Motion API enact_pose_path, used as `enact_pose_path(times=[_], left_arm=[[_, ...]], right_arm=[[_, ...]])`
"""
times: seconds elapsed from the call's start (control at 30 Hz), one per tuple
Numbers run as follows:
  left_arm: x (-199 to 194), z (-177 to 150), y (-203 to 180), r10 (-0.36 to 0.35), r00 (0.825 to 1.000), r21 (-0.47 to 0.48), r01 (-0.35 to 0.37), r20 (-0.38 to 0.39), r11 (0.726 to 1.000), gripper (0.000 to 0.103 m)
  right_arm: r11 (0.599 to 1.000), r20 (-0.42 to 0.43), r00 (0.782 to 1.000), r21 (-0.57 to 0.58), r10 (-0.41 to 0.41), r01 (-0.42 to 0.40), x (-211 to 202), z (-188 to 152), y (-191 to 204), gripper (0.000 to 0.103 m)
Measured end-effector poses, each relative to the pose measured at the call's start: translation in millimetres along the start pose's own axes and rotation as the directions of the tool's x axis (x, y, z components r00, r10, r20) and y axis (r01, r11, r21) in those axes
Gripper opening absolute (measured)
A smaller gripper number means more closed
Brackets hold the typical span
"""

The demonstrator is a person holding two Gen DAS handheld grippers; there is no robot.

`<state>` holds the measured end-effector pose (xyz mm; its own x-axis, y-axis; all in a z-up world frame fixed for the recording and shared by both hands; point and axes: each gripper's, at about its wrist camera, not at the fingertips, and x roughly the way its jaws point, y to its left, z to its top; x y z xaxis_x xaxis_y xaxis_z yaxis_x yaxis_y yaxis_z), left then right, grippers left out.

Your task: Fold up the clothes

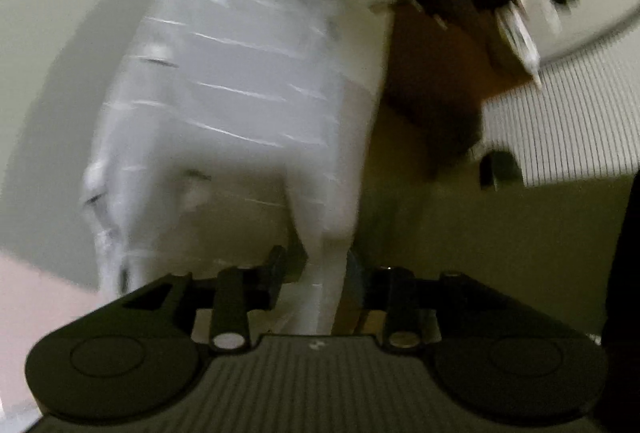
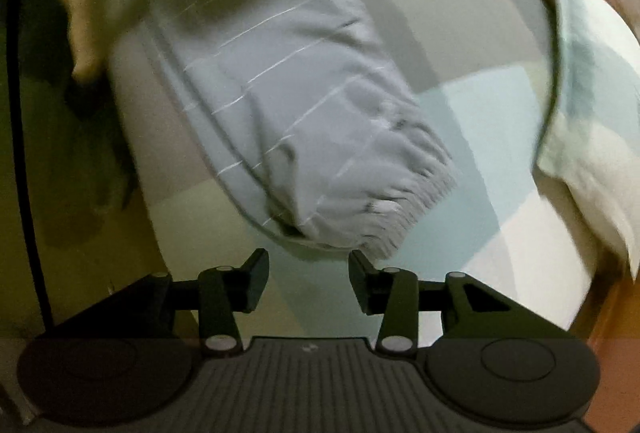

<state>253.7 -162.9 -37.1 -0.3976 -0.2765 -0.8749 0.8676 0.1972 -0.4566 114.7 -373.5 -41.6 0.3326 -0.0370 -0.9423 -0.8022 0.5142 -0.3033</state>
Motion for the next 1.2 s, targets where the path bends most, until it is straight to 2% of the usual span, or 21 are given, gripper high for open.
enact_pose_path(times=[0.07,0.13,0.23,0.3,0.4,0.43,0.57,0.6,0.7,0.73,0.77,0.87,1.0,1.07,1.2], left_arm=[[-12.5,-6.5,12.5,0.039,0.997,-0.116,-0.03,0.073,0.993,0.036],[-20.9,-13.7,27.8,0.095,0.984,-0.231,-0.059,0.15,0.971,0.036],[-21.4,-21.5,47.7,0.162,0.958,-0.36,-0.069,0.236,0.93,0.037],[-16.5,-22.4,57.8,0.18,0.946,-0.413,-0.055,0.27,0.909,0.037],[-5.5,-22.0,66.9,0.205,0.946,-0.444,-0.075,0.252,0.893,0.037],[-4.0,-22.6,69.0,0.211,0.945,-0.448,-0.08,0.251,0.89,0.037],[-4.6,-26.7,84.3,0.166,0.942,-0.5,0.003,0.293,0.866,0.038],[-0.6,-27.0,88.8,0.124,0.946,-0.513,0.049,0.299,0.857,0.038],[10.3,-23.6,95.5,0.065,0.947,-0.522,0.117,0.316,0.845,0.042],[11.7,-23.0,98.9,0.065,0.941,-0.527,0.129,0.334,0.84,0.042],[9.4,-23.5,103.3,0.065,0.927,-0.542,0.158,0.37,0.826,0.042],[1.4,-25.0,117.4,0.074,0.879,-0.576,0.243,0.471,0.78,0.042],[-23.2,-24.4,146.8,0.133,0.821,-0.604,0.288,0.555,0.743,0.042],[-29.7,-21.9,151.8,0.143,0.819,-0.6,0.277,0.556,0.75,0.043],[-34.5,-22.5,137.8,0.108,0.836,-0.57,0.266,0.538,0.777,0.045]], right_arm=[[0.994,0.014,1.0,0.11,-0.013,0.011,-0.9,1.9,-8.6,0.049],[0.97,0.041,0.999,0.243,-0.017,0.007,4.2,8.9,-20.5,0.049],[0.893,0.094,0.995,0.448,-0.016,-0.028,17.4,23.0,-41.2,0.049],[0.835,0.142,0.99,0.544,0.0,-0.078,22.4,31.5,-47.8,0.05],[0.808,0.175,0.984,0.578,0.013,-0.114,28.9,44.6,-45.2,0.05],[0.815,0.18,0.983,0.567,0.016,-0.117,29.4,48.5,-43.2,0.05],[0.828,0.19,0.981,0.544,0.038,-0.137,25.9,53.9,-28.9,0.053],[0.82,0.192,0.98,0.553,0.048,-0.149,27.6,54.6,-28.1,0.053],[0.801,0.2,0.977,0.572,0.071,-0.175,28.6,57.0,-24.2,0.053],[0.797,0.204,0.976,0.576,0.075,-0.182,28.5,57.8,-23.2,0.053],[0.793,0.209,0.975,0.579,0.08,-0.189,28.4,58.7,-22.3,0.053],[0.785,0.214,0.973,0.588,0.085,-0.198,27.7,59.8,-21.3,0.053],[0.772,0.21,0.974,0.603,0.089,-0.2,28.4,56.9,-20.5,0.054],[0.763,0.206,0.974,0.614,0.092,-0.202,29.4,55.0,-20.0,0.054],[0.745,0.22,0.971,0.631,0.096,-0.217,26.9,54.4,-18.5,0.055]])
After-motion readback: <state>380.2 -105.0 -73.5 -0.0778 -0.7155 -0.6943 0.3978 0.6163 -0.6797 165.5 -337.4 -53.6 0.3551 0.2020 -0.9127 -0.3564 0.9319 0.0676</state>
